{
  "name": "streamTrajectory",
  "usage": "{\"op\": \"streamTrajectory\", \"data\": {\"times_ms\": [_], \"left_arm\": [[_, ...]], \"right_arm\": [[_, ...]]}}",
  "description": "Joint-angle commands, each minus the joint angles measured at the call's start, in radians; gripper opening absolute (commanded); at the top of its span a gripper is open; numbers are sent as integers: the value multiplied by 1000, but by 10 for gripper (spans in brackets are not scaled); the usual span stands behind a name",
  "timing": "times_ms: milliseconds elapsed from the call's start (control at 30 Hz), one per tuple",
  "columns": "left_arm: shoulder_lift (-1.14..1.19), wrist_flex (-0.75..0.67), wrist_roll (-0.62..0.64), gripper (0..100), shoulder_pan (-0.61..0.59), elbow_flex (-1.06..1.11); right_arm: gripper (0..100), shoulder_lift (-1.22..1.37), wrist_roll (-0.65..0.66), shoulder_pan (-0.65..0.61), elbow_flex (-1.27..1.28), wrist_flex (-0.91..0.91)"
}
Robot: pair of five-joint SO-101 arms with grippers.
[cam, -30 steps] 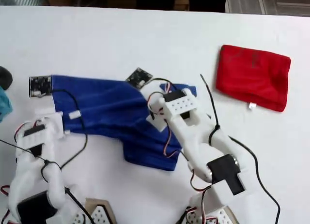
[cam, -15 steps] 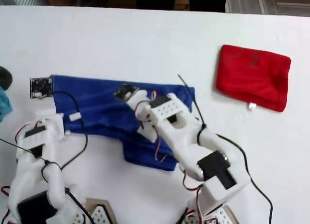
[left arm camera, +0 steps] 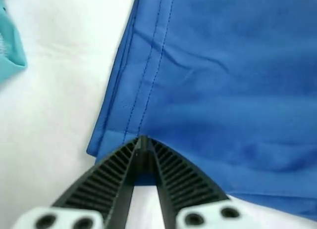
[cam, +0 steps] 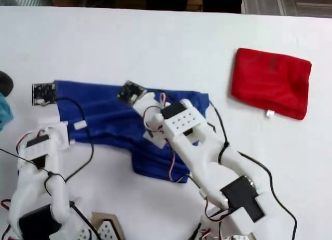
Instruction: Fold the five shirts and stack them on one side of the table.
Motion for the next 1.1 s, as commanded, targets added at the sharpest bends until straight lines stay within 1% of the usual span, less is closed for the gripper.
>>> {"op": "streamTrajectory", "data": {"times_ms": [0, 100, 200, 333, 467, 600, 733, 800, 900, 967, 1067], "left_arm": [[-31, -14, 6, 25, -2, -4], [-31, -14, 6, 25, -2, -4], [-31, -14, 6, 25, -2, -4], [-31, -14, 6, 25, -2, -4], [-31, -14, 6, 25, -2, -4], [-31, -14, 6, 25, -2, -4], [-31, -14, 6, 25, -2, -4], [-31, -14, 6, 25, -2, -2], [-31, -14, 6, 25, -2, -2], [-31, -14, 6, 25, -2, -2], [-31, -14, 6, 25, -2, -2]], "right_arm": [[20, 51, -3, 15, -2, -170], [20, 114, -3, 10, -2, -174], [20, 128, 6, -8, -2, -71], [20, 45, 3, -39, 0, 91], [20, -90, 3, -79, 15, 203], [20, -173, 6, -124, 107, 193], [20, -208, 6, -120, 180, 151], [20, -226, 6, -101, 183, 153], [20, -268, 6, -31, 178, 133], [20, -282, 6, 41, 178, 87], [20, -283, 6, 165, 181, -35]]}}
